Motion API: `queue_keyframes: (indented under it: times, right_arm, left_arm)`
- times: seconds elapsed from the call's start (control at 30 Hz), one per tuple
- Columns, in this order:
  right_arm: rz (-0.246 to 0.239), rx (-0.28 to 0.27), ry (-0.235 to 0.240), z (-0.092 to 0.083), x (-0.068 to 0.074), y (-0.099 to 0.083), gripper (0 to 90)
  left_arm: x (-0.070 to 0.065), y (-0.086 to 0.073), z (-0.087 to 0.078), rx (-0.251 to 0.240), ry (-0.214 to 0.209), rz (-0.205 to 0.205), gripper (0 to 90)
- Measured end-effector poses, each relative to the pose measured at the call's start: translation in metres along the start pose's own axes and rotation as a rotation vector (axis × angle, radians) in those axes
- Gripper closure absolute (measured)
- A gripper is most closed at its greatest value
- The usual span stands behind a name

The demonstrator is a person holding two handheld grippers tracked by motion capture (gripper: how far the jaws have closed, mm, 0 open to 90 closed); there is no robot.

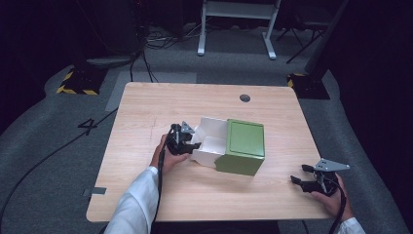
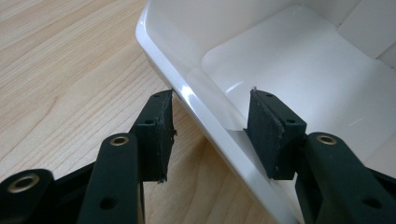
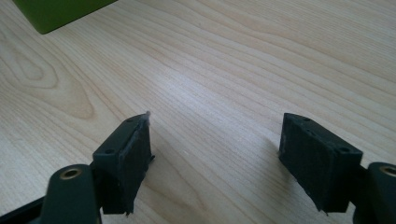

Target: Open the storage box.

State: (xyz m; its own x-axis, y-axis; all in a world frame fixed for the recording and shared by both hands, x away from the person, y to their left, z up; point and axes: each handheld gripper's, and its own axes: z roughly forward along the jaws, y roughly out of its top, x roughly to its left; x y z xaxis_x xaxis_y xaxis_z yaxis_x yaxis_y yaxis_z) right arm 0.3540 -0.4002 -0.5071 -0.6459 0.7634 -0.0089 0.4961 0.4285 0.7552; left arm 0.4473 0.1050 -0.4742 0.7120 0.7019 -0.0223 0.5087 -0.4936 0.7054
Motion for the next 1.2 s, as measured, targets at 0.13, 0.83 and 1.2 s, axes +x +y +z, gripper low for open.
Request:
queue_keyframes:
  times: [0.13, 0.83, 1.2]
  right_arm:
    - [0.000, 0.000, -0.001, 0.000, 0.000, 0.000, 25.3]
    - [0.000, 0.000, -0.001, 0.000, 0.000, 0.000, 25.3]
    - [0.001, 0.000, 0.001, 0.000, 0.000, 0.000, 25.3]
  left_arm:
    - [0.002, -0.001, -0.001, 0.003, 0.003, 0.003, 51.1]
    - [0.013, 0.002, -0.033, -0.069, 0.067, 0.002, 46.4]
    - [0.014, 0.005, -0.056, -0.097, 0.095, 0.024, 44.2]
